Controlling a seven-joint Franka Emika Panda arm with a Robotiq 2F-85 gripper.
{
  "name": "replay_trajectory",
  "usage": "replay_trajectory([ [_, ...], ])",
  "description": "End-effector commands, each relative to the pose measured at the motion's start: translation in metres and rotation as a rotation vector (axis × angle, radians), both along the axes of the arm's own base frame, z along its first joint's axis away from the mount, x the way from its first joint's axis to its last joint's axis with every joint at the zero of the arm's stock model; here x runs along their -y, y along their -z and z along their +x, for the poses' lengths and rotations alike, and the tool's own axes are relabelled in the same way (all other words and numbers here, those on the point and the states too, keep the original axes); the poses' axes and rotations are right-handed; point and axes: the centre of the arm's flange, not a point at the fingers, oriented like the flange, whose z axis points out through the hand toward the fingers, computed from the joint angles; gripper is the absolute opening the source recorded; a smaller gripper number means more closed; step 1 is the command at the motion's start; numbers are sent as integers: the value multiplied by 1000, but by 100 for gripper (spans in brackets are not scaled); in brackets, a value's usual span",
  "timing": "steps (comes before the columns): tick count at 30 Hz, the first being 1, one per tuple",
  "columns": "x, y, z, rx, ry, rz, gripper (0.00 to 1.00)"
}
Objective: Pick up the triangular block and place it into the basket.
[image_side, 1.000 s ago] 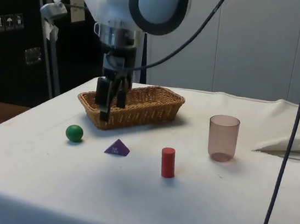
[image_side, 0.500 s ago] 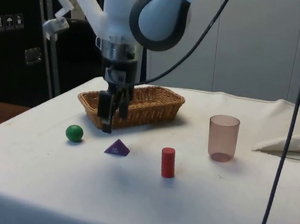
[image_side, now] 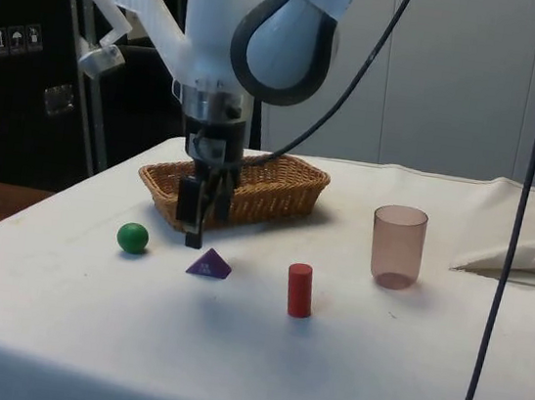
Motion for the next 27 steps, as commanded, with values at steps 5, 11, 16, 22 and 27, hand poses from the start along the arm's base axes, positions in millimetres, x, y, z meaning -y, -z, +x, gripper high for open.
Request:
replay_trajectory([
  [5, 0, 6, 0, -1, 16, 0, 100],
  [11, -1, 11, 0, -8, 22, -1, 100],
  [16, -2, 16, 1, -14, 22, -2, 100],
  [22, -4, 23, 3, -20, 19, -3, 100],
  [27, -5, 27, 5, -22, 16, -5, 100],
])
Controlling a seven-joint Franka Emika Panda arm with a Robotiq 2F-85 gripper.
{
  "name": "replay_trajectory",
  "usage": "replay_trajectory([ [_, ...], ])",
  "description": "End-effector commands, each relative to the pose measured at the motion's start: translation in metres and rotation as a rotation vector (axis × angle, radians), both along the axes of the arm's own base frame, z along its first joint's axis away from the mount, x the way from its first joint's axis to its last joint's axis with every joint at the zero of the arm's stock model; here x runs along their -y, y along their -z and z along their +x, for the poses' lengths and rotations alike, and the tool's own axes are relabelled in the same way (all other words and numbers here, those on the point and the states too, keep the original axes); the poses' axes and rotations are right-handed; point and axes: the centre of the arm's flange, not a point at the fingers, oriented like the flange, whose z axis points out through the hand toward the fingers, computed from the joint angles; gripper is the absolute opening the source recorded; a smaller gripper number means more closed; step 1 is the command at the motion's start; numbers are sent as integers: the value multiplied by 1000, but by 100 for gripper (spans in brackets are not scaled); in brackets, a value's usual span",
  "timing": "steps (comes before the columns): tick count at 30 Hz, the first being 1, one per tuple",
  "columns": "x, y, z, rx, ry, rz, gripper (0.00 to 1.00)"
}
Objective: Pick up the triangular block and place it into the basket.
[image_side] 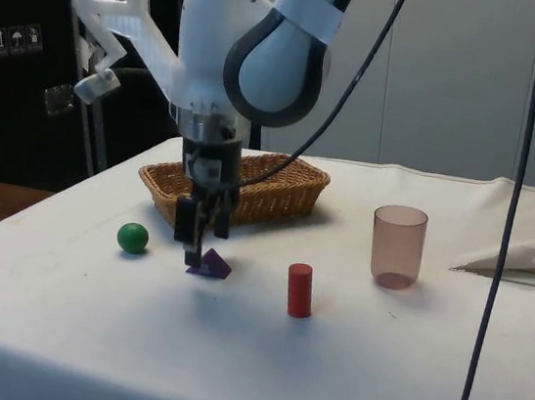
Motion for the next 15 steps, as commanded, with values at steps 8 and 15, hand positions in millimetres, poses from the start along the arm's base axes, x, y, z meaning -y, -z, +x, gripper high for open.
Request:
replay_trajectory([
  [8, -2, 6, 0, -1, 0, -1, 100],
  [15, -2, 10, 0, -7, -2, -3, 91],
])
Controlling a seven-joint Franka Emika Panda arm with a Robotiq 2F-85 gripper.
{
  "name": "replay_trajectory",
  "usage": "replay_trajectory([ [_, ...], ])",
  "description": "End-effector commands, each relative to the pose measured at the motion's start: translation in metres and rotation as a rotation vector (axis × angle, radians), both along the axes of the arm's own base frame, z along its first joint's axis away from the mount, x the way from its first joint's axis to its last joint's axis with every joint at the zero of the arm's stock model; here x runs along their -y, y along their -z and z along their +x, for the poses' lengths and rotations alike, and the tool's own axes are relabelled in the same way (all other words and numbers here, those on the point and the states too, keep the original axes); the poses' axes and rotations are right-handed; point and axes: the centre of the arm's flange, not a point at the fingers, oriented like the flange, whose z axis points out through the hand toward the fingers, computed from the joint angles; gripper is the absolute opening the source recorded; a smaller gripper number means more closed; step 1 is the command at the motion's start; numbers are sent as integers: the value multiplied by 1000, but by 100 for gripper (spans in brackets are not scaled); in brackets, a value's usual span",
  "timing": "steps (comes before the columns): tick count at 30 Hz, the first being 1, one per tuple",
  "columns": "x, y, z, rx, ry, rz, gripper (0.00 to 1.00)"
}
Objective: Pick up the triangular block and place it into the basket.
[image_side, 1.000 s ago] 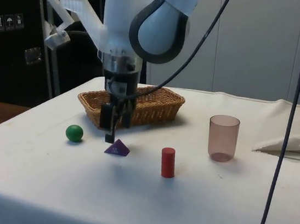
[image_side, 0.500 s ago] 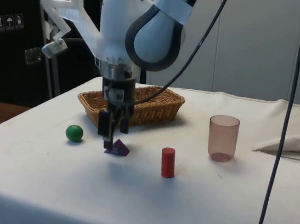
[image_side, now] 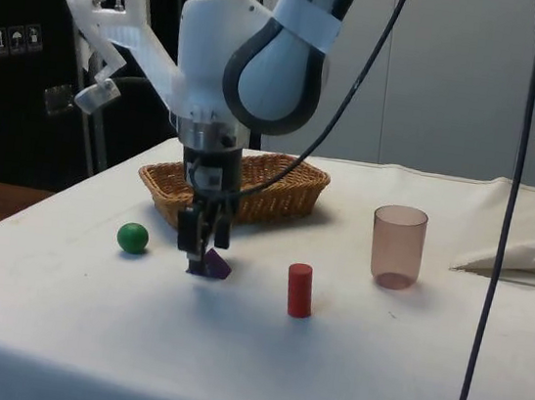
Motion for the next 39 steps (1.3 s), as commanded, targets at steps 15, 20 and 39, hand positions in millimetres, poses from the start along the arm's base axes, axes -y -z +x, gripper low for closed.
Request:
replay_trajectory([
  [15, -2, 1, 1, 5, 0, 0, 33],
  [20, -7, -9, 2, 15, -4, -1, 33],
  [39, -16, -53, 6, 62, -19, 2, 33],
])
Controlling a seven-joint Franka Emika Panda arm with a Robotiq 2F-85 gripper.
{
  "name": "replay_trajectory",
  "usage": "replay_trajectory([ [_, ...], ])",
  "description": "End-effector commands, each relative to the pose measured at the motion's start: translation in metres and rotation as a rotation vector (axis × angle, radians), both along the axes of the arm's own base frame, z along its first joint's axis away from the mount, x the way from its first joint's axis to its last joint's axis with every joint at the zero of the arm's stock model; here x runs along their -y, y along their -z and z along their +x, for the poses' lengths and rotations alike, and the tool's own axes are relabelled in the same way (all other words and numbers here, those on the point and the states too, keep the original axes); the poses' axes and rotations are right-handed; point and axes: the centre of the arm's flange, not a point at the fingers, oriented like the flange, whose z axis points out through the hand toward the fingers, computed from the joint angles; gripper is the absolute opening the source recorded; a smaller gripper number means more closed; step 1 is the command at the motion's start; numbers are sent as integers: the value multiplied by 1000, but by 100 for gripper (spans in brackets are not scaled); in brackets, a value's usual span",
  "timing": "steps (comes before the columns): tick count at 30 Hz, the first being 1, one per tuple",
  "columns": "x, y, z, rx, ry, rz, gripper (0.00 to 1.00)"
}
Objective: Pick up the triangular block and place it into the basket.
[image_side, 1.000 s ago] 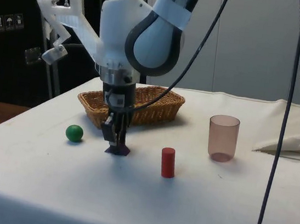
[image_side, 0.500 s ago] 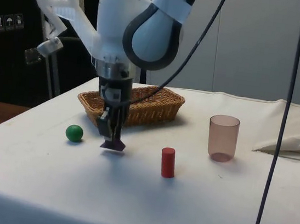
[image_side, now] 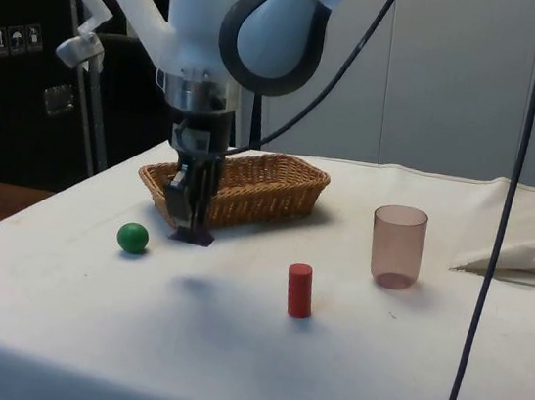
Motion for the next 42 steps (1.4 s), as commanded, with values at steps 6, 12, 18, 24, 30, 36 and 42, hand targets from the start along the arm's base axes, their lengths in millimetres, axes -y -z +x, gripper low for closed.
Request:
replay_trajectory([
  [6, 2, -9, 1, 11, 1, -8, 33],
  [12, 3, -21, 2, 24, 1, -4, 33],
  [18, 13, -34, 10, 31, 5, -3, 33],
  [24, 27, -42, 19, 37, 9, -8, 33],
  [30, 40, -57, 23, 50, 11, -15, 33],
  [36, 47, -73, 25, 58, 12, -16, 33],
  [42, 59, -93, 29, 64, 15, -23, 33],
])
